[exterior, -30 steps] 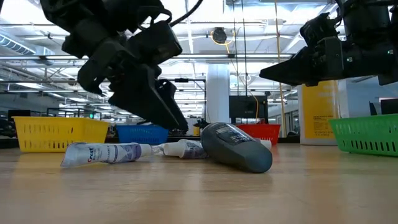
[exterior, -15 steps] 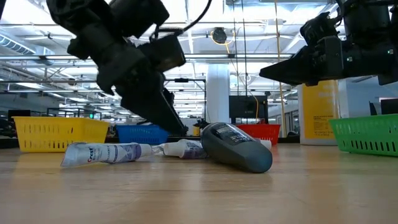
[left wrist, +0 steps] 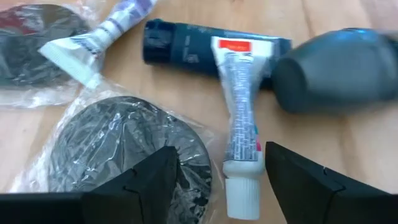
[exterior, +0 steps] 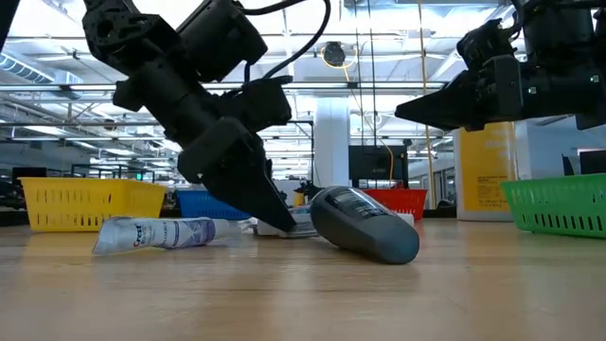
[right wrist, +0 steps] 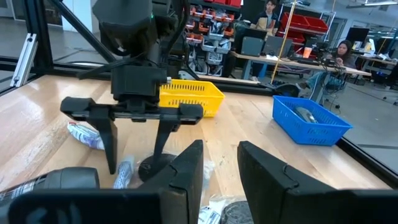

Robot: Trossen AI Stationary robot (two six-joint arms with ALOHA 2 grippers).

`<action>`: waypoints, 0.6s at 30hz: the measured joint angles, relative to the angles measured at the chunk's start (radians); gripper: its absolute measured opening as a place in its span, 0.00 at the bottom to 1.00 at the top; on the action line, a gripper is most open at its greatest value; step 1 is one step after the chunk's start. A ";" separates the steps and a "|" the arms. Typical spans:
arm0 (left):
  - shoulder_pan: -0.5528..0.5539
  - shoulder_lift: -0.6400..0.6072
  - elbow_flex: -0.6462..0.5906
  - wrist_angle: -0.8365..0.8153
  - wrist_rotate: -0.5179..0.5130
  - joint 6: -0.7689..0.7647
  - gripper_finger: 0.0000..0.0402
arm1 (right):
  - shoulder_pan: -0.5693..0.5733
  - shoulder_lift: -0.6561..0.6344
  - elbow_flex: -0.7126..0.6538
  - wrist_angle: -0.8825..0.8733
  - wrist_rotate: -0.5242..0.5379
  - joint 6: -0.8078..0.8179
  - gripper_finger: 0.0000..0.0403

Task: Pick & Place Travel size toiletries
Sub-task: Put the white toothpaste into the red bin

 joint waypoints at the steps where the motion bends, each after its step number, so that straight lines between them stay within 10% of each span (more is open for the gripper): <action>1: 0.000 0.000 0.000 -0.010 -0.014 0.000 0.59 | 0.000 0.000 0.000 0.000 0.000 0.000 0.23; 18: -0.002 -0.139 -0.002 -0.039 -0.024 -0.008 0.06 | 0.000 0.000 0.000 -0.003 0.002 0.000 0.23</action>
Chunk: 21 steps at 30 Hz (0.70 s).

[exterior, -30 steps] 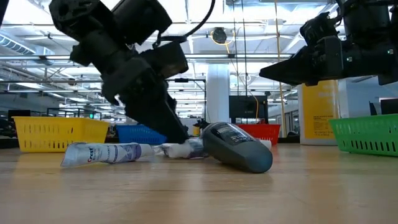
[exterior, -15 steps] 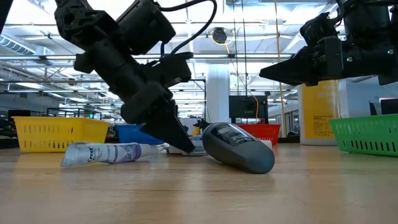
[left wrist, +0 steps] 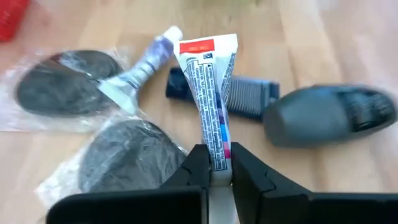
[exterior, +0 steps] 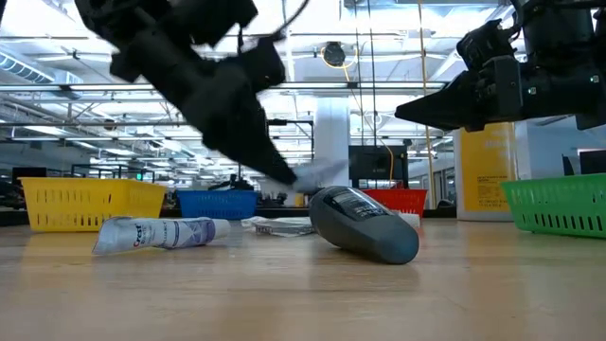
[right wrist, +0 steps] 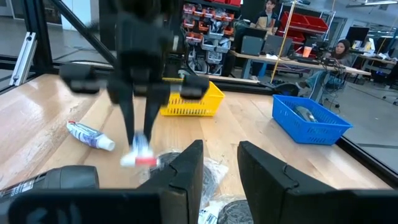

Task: Pick & Place Travel size toiletries
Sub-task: Put the white toothpaste into the red bin

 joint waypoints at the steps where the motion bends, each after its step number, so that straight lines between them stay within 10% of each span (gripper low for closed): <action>1: -0.002 -0.027 0.000 -0.018 0.000 -0.009 0.06 | 0.000 0.000 0.000 0.000 0.000 0.000 0.23; 6: -0.017 -0.187 0.000 -0.094 -0.043 -0.026 0.15 | 0.000 0.000 0.000 0.002 0.000 0.000 0.23; 13: 0.055 -0.423 0.001 -0.332 -0.354 0.010 0.10 | 0.000 0.000 0.000 0.008 0.000 0.000 0.23; 21: 0.301 -0.503 0.000 -0.507 -0.326 0.082 0.11 | 0.000 0.000 0.000 0.007 0.000 0.000 0.23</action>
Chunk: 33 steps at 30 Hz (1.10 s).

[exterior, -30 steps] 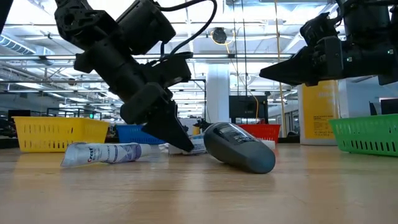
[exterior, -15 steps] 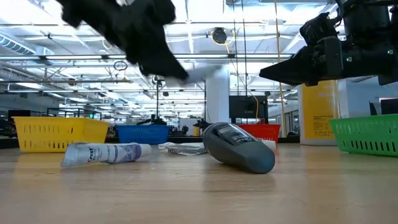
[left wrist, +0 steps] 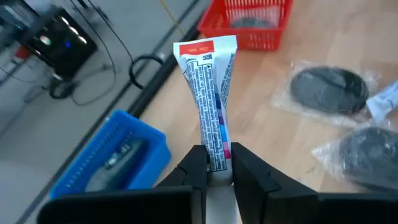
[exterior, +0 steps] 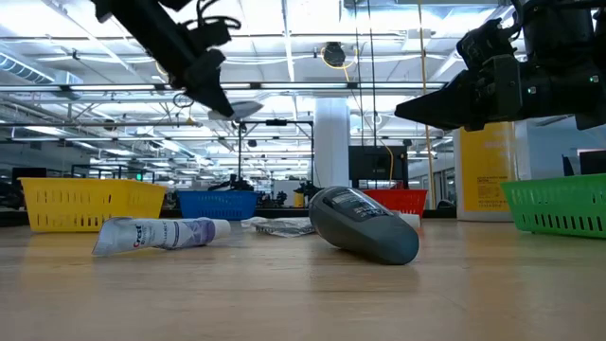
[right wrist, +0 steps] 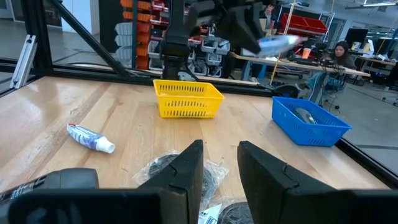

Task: Pick & Place Travel size toiletries
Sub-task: Put the white toothpaste into the red bin

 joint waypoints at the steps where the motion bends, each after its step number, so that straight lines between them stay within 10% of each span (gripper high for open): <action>1: 0.012 0.007 0.000 0.000 0.022 -0.001 0.13 | 0.000 0.000 0.000 0.000 0.000 0.000 0.23; 11: -0.016 0.095 0.000 0.064 0.088 -0.006 0.09 | 0.000 0.000 0.000 -0.006 0.009 -0.007 0.23; 21: -0.100 0.098 0.000 0.098 0.112 0.009 0.13 | 0.147 -0.183 0.000 -0.061 0.345 -0.127 0.23; 33: -0.172 0.103 0.000 0.162 0.211 0.053 0.15 | 0.198 -0.234 0.000 -0.189 0.361 -0.132 0.23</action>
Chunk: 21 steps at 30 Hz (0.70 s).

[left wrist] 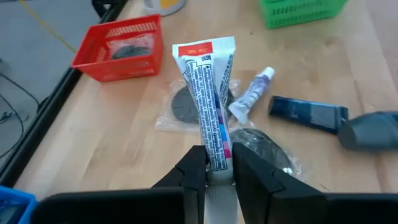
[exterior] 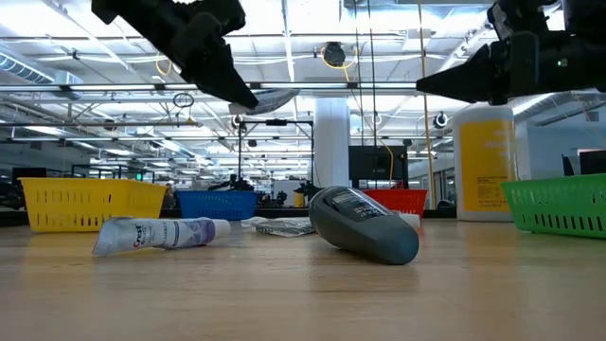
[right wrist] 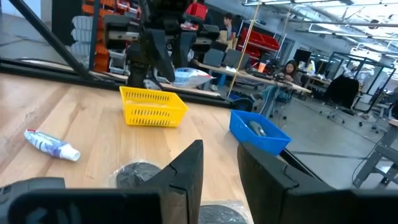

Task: Pick & Place Travel size toiletries
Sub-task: Put the white toothpaste into the red bin

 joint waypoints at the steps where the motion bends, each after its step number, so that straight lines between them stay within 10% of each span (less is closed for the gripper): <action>1: -0.003 0.000 0.000 -0.001 0.000 0.002 0.15 | 0.000 0.004 0.000 0.000 0.000 0.000 0.23; 10: -0.007 0.002 0.000 -0.002 0.006 -0.002 0.11 | 0.000 0.018 0.000 0.001 -0.002 0.004 0.23; 17: -0.003 0.182 0.001 0.154 0.325 -0.010 0.12 | -0.037 0.018 0.000 -0.004 -0.177 0.050 0.23; 21: 0.007 0.338 0.001 0.245 0.325 -0.019 0.11 | -0.060 0.018 0.000 -0.010 -0.211 0.082 0.23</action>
